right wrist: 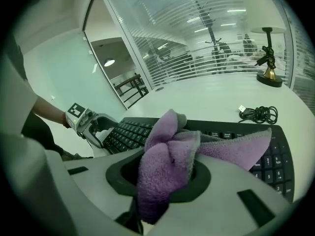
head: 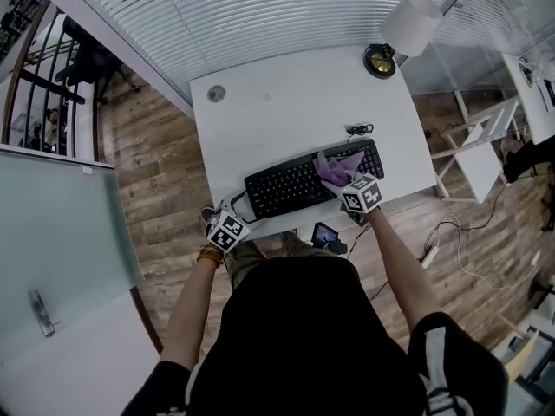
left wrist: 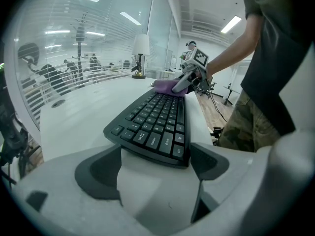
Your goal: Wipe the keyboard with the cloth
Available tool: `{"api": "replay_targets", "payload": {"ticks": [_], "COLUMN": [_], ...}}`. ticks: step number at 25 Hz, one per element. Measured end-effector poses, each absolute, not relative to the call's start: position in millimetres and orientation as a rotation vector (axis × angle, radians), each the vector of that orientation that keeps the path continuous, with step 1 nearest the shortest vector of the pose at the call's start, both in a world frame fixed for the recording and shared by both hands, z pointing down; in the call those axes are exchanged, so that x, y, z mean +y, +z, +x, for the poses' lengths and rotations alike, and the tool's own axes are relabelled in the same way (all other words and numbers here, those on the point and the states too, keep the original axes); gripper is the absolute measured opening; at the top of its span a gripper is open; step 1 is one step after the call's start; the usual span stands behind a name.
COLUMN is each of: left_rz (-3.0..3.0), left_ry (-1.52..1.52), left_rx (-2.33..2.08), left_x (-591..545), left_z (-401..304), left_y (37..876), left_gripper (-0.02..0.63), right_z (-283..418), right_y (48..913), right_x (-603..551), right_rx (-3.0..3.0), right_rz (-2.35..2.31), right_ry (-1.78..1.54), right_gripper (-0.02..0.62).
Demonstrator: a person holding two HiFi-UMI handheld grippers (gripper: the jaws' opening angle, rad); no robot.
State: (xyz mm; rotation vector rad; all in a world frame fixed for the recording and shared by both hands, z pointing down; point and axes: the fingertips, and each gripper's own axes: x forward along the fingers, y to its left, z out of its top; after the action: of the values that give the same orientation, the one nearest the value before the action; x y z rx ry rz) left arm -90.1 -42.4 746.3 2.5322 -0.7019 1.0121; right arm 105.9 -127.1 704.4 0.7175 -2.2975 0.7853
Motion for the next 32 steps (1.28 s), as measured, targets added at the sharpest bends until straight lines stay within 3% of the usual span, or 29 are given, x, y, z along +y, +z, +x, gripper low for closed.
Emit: {"api": "replay_targets", "payload": {"ticks": [32], "left_rz": [2.528], "left_ry": [1.013], "left_rx": [-0.709], "left_x": [-41.2], "left_z": [-88.4], "left_y": [747.8], "left_gripper": [0.439], "right_z": [1.6], "right_y": [704.3], "right_x": [-89.1], "right_rx": [-2.312], "right_rz": [0.403], "right_ry": [0.706], "right_gripper": [0.100]}}
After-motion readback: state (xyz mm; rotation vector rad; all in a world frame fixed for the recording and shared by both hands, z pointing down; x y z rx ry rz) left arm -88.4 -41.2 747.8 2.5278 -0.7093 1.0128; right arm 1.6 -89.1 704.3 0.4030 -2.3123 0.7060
